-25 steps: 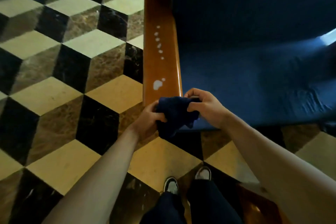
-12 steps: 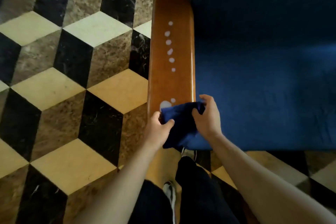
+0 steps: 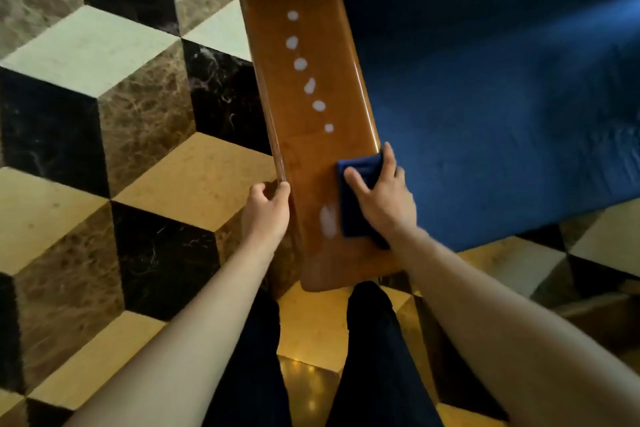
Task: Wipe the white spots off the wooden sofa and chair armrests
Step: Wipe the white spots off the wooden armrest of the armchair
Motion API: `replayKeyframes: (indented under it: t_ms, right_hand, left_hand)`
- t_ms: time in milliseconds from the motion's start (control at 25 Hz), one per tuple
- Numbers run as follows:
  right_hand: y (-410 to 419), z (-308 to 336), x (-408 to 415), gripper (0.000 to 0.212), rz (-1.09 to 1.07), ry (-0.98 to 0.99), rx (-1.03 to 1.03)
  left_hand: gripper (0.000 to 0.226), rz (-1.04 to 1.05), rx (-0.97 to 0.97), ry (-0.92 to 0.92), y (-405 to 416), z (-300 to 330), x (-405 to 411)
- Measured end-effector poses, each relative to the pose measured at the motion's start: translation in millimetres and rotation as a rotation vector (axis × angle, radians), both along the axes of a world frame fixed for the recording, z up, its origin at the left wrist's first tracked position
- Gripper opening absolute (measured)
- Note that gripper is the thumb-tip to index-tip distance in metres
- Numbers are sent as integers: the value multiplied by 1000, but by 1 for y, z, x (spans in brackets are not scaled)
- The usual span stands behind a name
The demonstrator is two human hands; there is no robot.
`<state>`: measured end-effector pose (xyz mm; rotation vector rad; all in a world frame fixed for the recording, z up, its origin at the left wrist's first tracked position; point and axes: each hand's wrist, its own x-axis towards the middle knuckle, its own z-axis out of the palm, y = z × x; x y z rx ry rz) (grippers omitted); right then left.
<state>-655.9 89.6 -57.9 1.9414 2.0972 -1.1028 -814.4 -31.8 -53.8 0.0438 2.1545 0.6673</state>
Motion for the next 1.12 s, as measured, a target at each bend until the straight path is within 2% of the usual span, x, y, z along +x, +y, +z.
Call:
replayKeyframes:
  t_ms: [120, 200, 280, 360, 440, 520, 560, 640, 720, 840, 960, 1040, 1120]
  right_hand:
    - [31, -6, 1, 74, -260, 213, -161]
    - [23, -3, 17, 67, -340, 225, -242]
    - [-14, 1, 41, 67, -336, 189, -202]
    - [-61, 3, 65, 79, -238, 99, -23]
    - [-107, 1, 68, 96, -27, -113, 165]
    - [-142, 1, 40, 100, 146, -311, 287]
    - [-154, -1, 21, 100, 230, -342, 327]
    - [-168, -8, -15, 96, 353, -360, 394]
    - [-164, -15, -44, 101, 376, -375, 435]
    - [-119, -22, -93, 115, 395, -317, 480]
    - [-70, -23, -136, 107, 481, -266, 493]
    - [-73, -21, -126, 98, 503, -211, 499]
    - [-100, -18, -89, 100, 393, -211, 493]
  left_hand:
    - [50, 152, 206, -279, 14, -24, -29]
    - [36, 239, 301, -423, 21, -27, -46]
    - [32, 247, 352, -572, 18, -27, -53]
    - [34, 259, 374, -638, 13, -23, -52]
    - [36, 283, 369, -642, 12, -17, -49]
    - [42, 288, 346, -656, 17, -13, -49]
    - [46, 292, 335, -669, 20, -11, -50]
    - [52, 275, 303, -661, 26, -15, -57]
    - [56, 251, 264, -660, 30, -17, -61]
    - [62, 208, 245, -638, 33, -24, -64]
    - [63, 283, 283, -559, 37, -28, -80]
    - [64, 317, 269, -535, 40, -27, -86]
    - [64, 288, 235, -525, 43, -20, -85]
